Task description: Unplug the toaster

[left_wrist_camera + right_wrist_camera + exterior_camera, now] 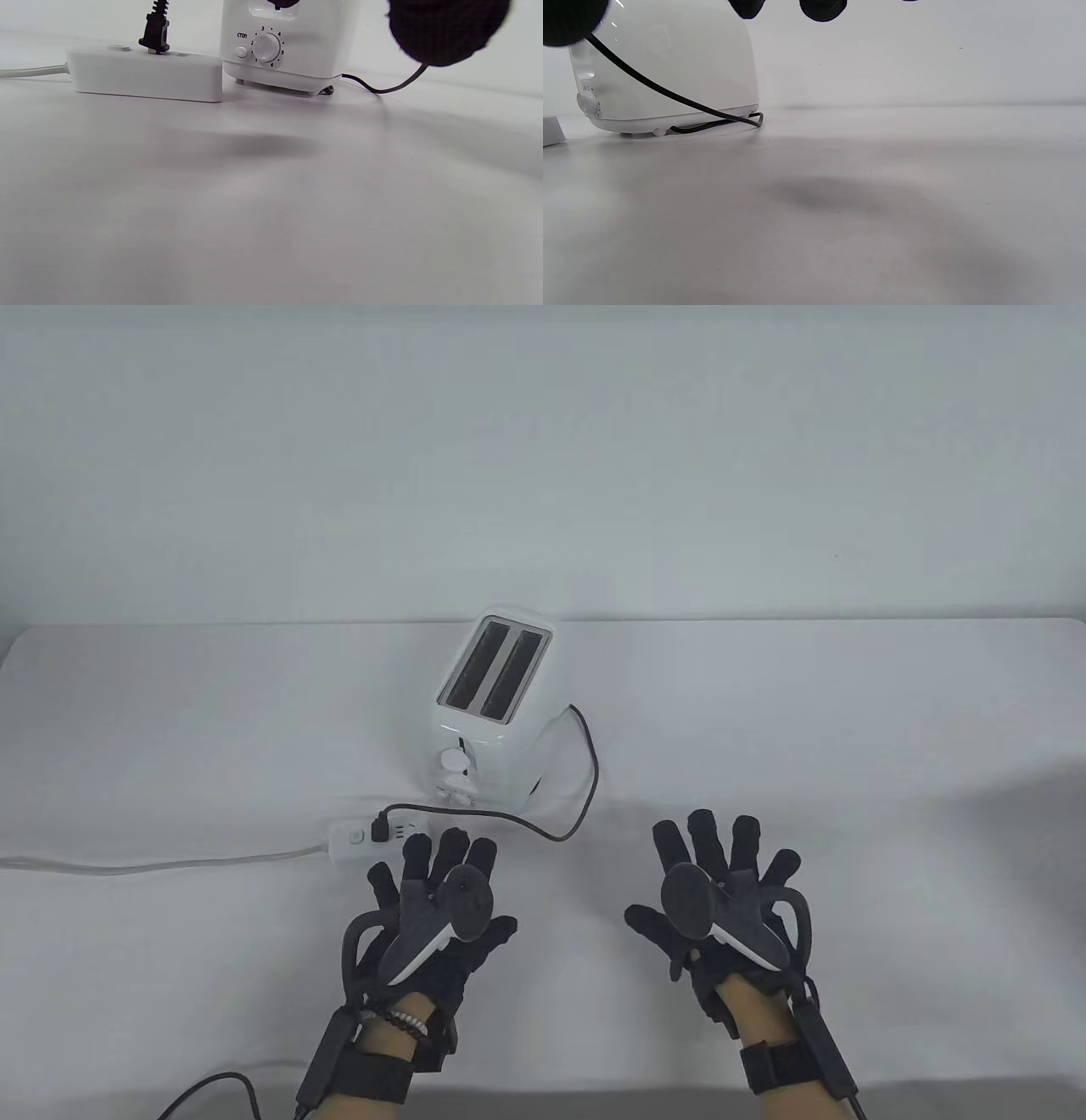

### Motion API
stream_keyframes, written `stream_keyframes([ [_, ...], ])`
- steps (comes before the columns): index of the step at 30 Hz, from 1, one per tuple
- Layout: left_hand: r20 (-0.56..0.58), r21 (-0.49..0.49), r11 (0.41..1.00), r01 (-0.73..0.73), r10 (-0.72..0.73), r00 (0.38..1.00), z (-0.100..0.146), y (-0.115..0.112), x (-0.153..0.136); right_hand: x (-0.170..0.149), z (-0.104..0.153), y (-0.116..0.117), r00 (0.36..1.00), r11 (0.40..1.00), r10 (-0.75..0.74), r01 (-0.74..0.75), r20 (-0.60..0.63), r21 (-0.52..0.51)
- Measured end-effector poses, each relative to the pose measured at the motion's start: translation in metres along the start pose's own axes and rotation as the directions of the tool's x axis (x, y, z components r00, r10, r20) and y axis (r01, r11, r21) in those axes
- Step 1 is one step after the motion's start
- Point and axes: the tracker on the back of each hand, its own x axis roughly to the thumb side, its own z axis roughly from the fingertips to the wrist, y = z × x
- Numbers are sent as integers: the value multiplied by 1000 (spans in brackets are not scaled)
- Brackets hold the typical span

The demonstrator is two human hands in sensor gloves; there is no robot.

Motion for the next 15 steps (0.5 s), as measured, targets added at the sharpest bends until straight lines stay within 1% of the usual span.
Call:
stream_keyframes([
  [15,-11,-6,1000,-18,17,1000,0,0,-5,-4,-2,-2,999,999,-33,33,-10,0],
])
